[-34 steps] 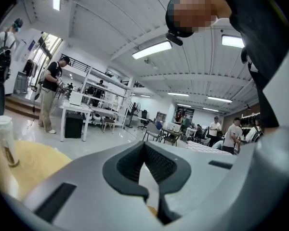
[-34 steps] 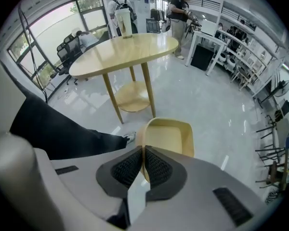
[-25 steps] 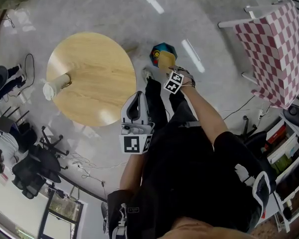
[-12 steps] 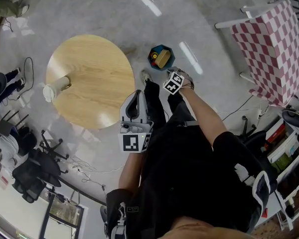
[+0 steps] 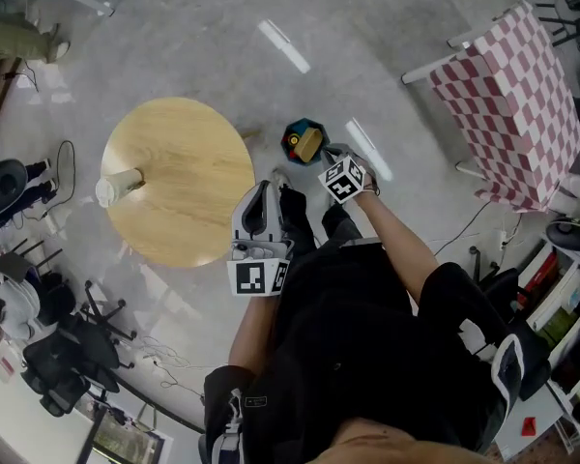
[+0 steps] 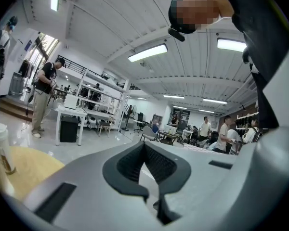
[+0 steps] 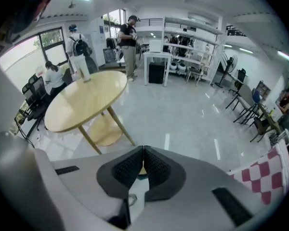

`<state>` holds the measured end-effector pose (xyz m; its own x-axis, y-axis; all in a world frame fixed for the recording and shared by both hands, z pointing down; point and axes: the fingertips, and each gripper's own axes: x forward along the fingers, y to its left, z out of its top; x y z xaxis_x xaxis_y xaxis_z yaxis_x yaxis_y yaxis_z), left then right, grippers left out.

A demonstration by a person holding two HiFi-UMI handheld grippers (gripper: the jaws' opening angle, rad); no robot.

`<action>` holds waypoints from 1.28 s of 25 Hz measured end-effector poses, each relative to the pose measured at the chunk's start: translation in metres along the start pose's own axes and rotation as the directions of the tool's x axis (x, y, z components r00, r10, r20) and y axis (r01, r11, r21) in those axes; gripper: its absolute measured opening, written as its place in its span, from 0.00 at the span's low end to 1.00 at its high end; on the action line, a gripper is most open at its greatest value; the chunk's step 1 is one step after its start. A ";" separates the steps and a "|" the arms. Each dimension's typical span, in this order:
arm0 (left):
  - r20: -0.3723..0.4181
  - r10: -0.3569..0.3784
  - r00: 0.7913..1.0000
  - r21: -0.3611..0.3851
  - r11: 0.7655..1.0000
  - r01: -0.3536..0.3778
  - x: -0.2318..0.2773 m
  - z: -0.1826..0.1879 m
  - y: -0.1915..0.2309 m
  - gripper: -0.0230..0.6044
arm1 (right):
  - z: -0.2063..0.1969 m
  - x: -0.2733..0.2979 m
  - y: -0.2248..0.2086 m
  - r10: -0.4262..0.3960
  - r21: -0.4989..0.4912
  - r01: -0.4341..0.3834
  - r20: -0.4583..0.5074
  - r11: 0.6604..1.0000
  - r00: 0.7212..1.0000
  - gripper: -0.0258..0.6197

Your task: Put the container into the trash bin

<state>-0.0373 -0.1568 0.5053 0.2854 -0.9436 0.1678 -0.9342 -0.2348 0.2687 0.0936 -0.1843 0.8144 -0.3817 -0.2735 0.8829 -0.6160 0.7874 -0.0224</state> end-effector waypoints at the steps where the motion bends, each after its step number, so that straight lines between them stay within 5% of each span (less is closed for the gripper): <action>1: 0.009 -0.003 1.000 0.006 1.000 0.003 -0.001 0.005 -0.005 0.05 | 0.009 -0.016 -0.004 -0.012 0.012 0.011 0.035 1.000 0.999 0.09; 10: 0.081 -0.042 0.996 0.046 0.998 0.038 -0.017 0.040 -0.046 0.05 | 0.068 -0.155 -0.021 -0.115 0.116 0.080 0.339 0.990 0.934 0.09; 23: 0.132 -0.057 0.990 0.062 0.997 0.049 -0.040 0.060 -0.068 0.05 | 0.123 -0.316 0.006 -0.184 0.194 0.071 0.666 0.979 0.723 0.09; 32: 0.134 -0.063 0.989 0.070 0.996 0.054 -0.036 0.056 -0.071 0.05 | 0.126 -0.323 0.016 -0.172 0.167 0.076 0.695 0.983 0.699 0.08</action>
<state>0.0062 -0.1192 0.4267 0.3122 -0.9498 0.0216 -0.9301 -0.3010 0.2105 0.1202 -0.1533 0.4693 -0.6394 -0.7101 0.2949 -0.7496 0.6610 -0.0337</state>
